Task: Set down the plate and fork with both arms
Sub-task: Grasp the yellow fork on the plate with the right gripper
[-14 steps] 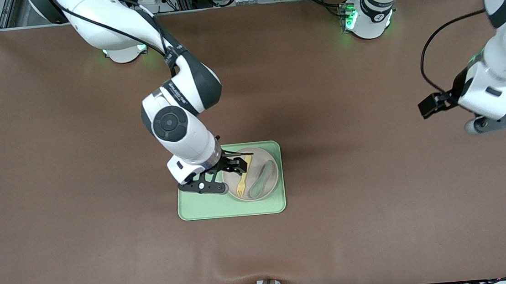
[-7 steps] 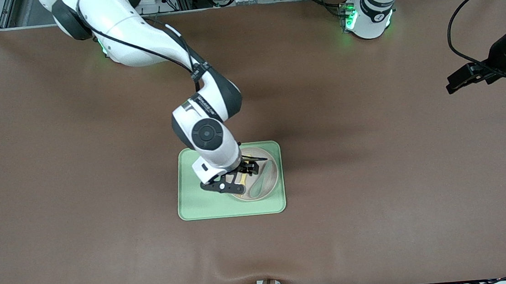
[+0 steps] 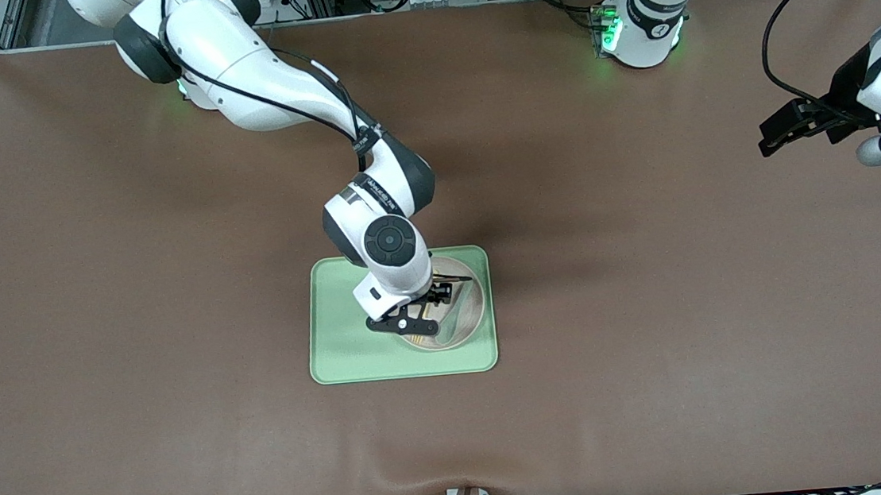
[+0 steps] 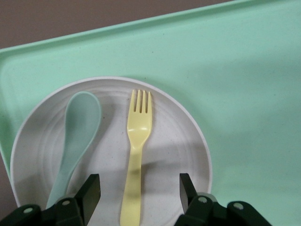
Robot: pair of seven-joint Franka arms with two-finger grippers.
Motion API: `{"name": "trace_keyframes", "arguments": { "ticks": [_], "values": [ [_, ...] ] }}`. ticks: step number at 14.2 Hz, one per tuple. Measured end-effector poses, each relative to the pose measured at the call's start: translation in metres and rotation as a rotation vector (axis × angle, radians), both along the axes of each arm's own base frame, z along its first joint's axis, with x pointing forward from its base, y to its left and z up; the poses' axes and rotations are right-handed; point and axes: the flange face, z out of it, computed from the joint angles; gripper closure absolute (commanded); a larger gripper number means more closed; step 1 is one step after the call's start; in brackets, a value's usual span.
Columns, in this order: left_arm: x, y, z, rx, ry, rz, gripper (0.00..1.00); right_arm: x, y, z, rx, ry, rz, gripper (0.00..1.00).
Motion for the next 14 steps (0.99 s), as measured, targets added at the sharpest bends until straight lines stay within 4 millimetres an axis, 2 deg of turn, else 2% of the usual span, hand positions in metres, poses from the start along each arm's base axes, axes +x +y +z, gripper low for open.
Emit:
{"name": "trace_keyframes", "arguments": {
  "ticks": [3, 7, 10, 13, 14],
  "values": [
    [0.001, -0.002, -0.006, 0.000, 0.005, -0.003, 0.00, 0.000, 0.001, -0.012, 0.004, -0.003, -0.017, 0.32],
    [0.002, -0.002, -0.007, -0.001, 0.005, -0.004, 0.00, -0.002, 0.002, -0.026, 0.001, 0.001, -0.016, 0.38],
    [0.002, -0.003, -0.009, 0.000, 0.009, -0.006, 0.00, -0.004, 0.005, -0.030, 0.001, 0.002, -0.013, 0.45],
    [0.002, -0.004, -0.011, 0.000, 0.013, -0.007, 0.00, -0.005, 0.007, -0.032, 0.000, 0.003, -0.011, 0.45],
    [0.001, -0.004, -0.011, 0.000, 0.014, -0.007, 0.00, -0.006, 0.007, -0.033, 0.000, 0.004, -0.011, 0.48]
  ]
}}
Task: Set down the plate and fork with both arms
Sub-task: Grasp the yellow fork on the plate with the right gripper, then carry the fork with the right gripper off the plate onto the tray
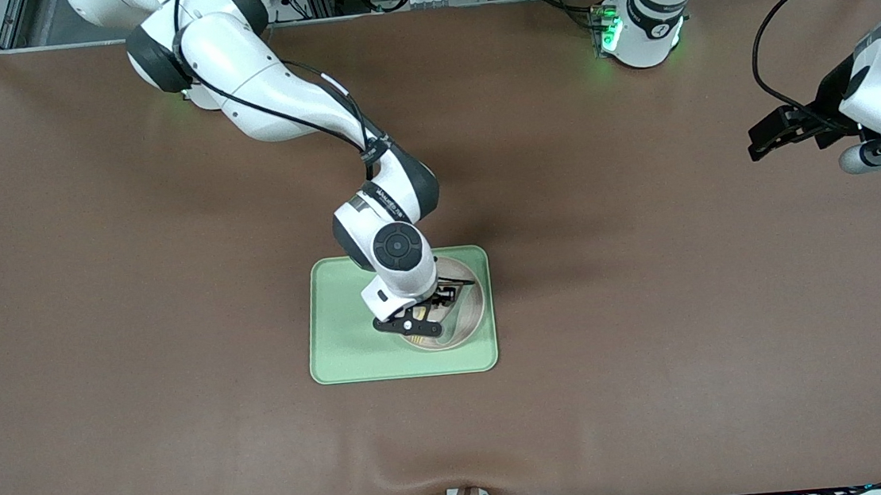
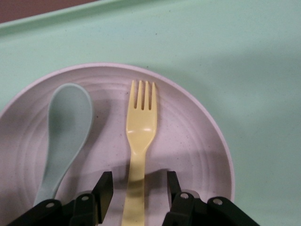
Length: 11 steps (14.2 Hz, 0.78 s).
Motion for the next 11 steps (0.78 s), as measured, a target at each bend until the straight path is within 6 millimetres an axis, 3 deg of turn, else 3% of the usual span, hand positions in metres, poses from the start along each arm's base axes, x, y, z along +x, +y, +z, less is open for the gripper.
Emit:
{"name": "trace_keyframes", "arguments": {
  "ticks": [1, 3, 5, 6, 11],
  "values": [
    [0.0000, -0.0001, -0.0001, 0.000, 0.000, 0.000, 0.00, -0.0004, 0.0003, -0.0010, -0.001, 0.001, 0.001, 0.59],
    [-0.0001, -0.0003, -0.0002, 0.000, 0.001, -0.001, 0.00, -0.0011, 0.0007, -0.0027, -0.002, 0.003, 0.001, 0.69],
    [-0.0001, -0.0003, -0.0002, 0.000, 0.000, -0.001, 0.00, -0.0012, 0.0008, -0.0032, -0.002, 0.003, 0.002, 0.94],
    [-0.0001, -0.0003, -0.0002, 0.000, 0.000, -0.001, 0.00, -0.0009, 0.0010, -0.0024, -0.001, 0.002, 0.002, 1.00],
    [0.0001, 0.0015, -0.0001, 0.000, 0.000, 0.003, 0.00, -0.0016, 0.0001, 0.0008, -0.019, 0.025, 0.001, 1.00]
  ]
}}
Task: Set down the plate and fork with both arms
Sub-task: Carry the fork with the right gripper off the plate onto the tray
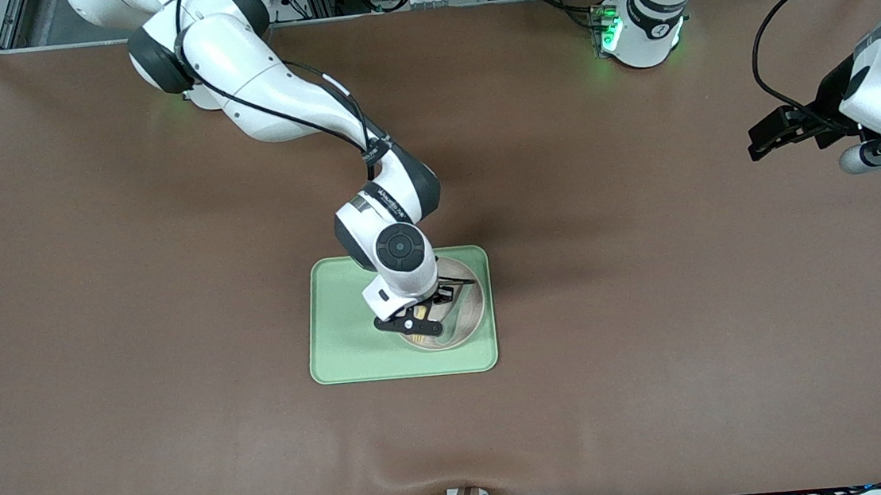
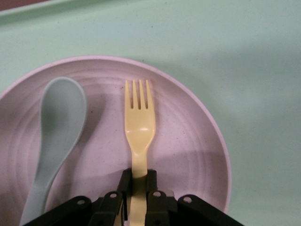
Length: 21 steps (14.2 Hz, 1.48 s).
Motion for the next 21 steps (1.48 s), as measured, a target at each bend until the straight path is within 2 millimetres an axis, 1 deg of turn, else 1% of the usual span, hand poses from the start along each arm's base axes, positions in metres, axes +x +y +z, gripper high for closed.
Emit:
{"name": "trace_keyframes", "arguments": {
  "ticks": [1, 3, 5, 6, 7, 8, 9, 11, 13, 14, 17, 21],
  "values": [
    [0.000, 0.000, 0.000, 0.000, 0.000, 0.000, 0.00, 0.001, 0.000, 0.006, -0.007, 0.009, -0.001, 1.00],
    [0.000, 0.000, 0.001, 0.000, -0.001, 0.001, 0.00, 0.007, 0.000, 0.027, -0.001, 0.013, -0.013, 1.00],
    [0.000, 0.000, 0.001, 0.000, -0.001, 0.001, 0.00, 0.020, -0.008, 0.051, 0.024, 0.000, -0.034, 1.00],
    [0.000, 0.000, 0.001, 0.000, -0.001, 0.001, 0.00, 0.028, -0.018, 0.062, 0.031, -0.009, -0.030, 1.00],
    [0.000, 0.000, 0.001, 0.000, -0.001, 0.001, 0.00, 0.038, -0.032, 0.073, 0.032, -0.011, -0.009, 1.00],
    [0.000, 0.000, 0.001, 0.000, -0.001, 0.001, 0.00, 0.046, -0.048, 0.079, 0.028, -0.004, 0.013, 1.00],
    [0.000, 0.000, 0.001, 0.000, -0.001, 0.001, 0.00, 0.054, -0.064, 0.081, 0.022, 0.008, 0.030, 1.00],
    [0.000, 0.000, 0.001, 0.000, -0.002, 0.001, 0.00, 0.065, -0.094, 0.073, 0.010, 0.037, 0.061, 1.00],
    [0.000, 0.001, 0.001, 0.000, -0.002, 0.001, 0.00, 0.068, -0.113, 0.058, 0.002, 0.058, 0.070, 1.00],
    [0.000, 0.001, 0.001, 0.000, -0.002, 0.001, 0.00, 0.067, -0.117, 0.050, -0.001, 0.064, 0.073, 1.00],
    [0.000, 0.001, 0.001, 0.000, -0.002, 0.001, 0.00, 0.059, -0.120, 0.026, -0.001, 0.060, 0.082, 1.00],
    [0.000, 0.001, 0.001, 0.000, -0.002, 0.001, 0.00, 0.045, -0.126, 0.009, -0.004, 0.063, 0.099, 1.00]
  ]
}}
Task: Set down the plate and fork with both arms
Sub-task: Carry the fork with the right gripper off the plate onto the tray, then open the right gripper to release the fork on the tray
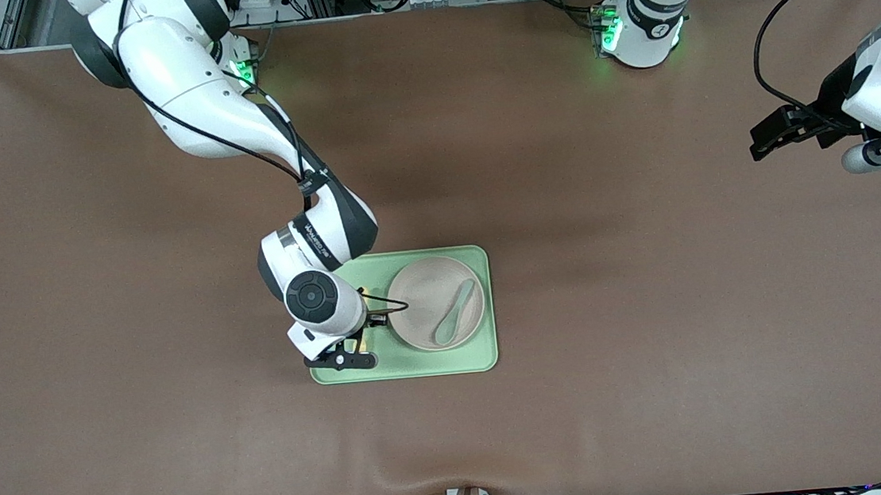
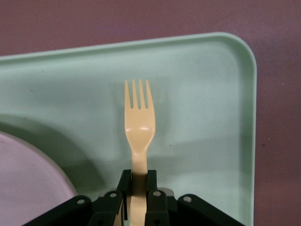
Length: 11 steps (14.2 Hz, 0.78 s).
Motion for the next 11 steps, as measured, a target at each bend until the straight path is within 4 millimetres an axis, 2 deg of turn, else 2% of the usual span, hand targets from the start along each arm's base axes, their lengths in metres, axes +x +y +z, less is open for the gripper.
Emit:
{"name": "trace_keyframes", "arguments": {
  "ticks": [3, 4, 5, 6, 7, 9, 11],
  "values": [
    [0.000, 0.000, 0.000, 0.000, 0.000, 0.000, 0.00, -0.008, -0.001, -0.012, -0.006, -0.002, 0.011, 1.00],
    [0.000, 0.000, 0.000, 0.000, 0.000, 0.000, 0.00, -0.010, -0.001, -0.016, -0.013, -0.001, 0.016, 0.95],
    [0.000, 0.000, 0.000, 0.000, 0.000, 0.000, 0.00, -0.012, -0.002, -0.018, -0.016, 0.001, 0.019, 0.75],
    [0.000, 0.000, 0.000, 0.000, 0.000, 0.000, 0.00, -0.012, -0.002, -0.019, -0.017, 0.001, 0.019, 0.41],
    [0.000, 0.000, 0.000, 0.000, 0.000, 0.000, 0.00, -0.012, -0.002, -0.019, -0.017, 0.001, 0.019, 0.19],
    [0.000, 0.000, 0.000, 0.000, 0.000, 0.000, 0.00, -0.011, -0.003, -0.016, -0.016, -0.002, 0.018, 0.00],
    [0.000, 0.000, 0.000, 0.000, 0.000, 0.000, 0.00, -0.008, -0.003, -0.001, -0.007, -0.021, 0.016, 0.00]
  ]
}}
